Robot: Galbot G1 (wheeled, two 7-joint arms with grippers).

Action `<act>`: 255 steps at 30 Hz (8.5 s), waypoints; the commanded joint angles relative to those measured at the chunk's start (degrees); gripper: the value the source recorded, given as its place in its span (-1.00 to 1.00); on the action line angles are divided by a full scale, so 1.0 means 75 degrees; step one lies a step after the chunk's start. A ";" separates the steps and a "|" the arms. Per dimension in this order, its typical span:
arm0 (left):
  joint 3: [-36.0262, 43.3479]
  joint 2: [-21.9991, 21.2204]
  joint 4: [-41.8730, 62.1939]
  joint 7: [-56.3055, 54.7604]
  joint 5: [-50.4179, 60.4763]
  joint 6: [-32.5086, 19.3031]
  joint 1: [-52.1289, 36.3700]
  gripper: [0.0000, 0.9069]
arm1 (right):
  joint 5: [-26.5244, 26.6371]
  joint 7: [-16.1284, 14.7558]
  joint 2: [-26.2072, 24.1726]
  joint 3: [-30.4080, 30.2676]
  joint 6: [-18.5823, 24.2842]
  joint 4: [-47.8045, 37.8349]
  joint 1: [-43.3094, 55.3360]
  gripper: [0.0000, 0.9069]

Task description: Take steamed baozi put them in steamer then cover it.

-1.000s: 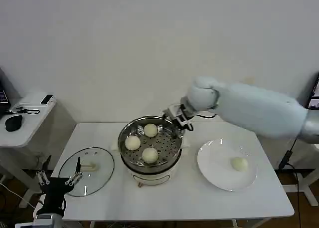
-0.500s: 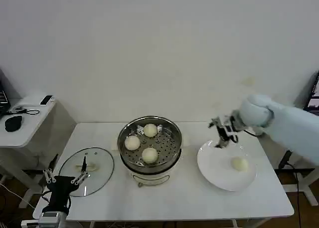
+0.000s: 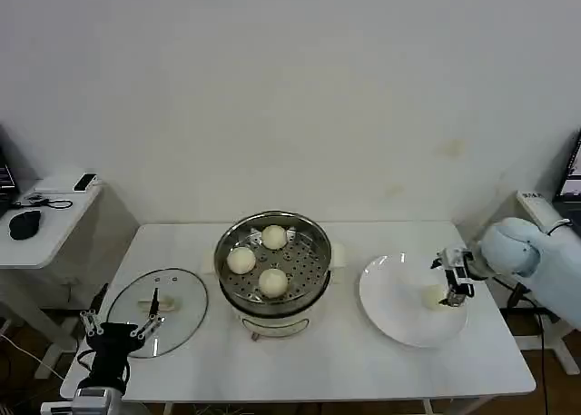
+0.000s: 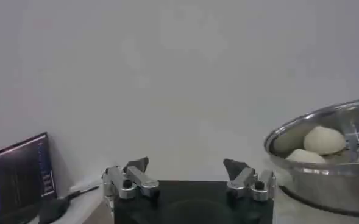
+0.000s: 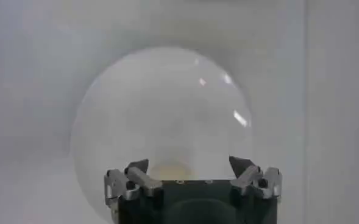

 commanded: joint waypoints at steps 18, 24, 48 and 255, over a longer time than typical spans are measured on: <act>-0.0092 -0.0036 0.0039 0.0012 0.0022 0.0034 -0.0015 1.00 | -0.0729 0.0068 0.1536 0.0931 0.0243 -0.2201 -0.1090 1.00; -0.0156 -0.0032 0.0106 0.0006 0.0011 0.0029 -0.0009 1.00 | -0.0818 0.0056 0.1864 0.0977 0.0319 -0.2521 -0.1082 0.78; -0.0198 -0.0041 -0.0004 0.0007 -0.0002 0.0038 0.0057 1.00 | -0.0344 -0.0361 0.1233 0.0597 -0.0075 -0.1764 -0.0264 0.42; 0.2418 0.2099 0.8225 -0.0781 0.7304 -0.1387 -0.5083 -1.00 | 0.1170 0.6329 0.7616 1.2093 0.3871 0.3888 -1.2923 1.00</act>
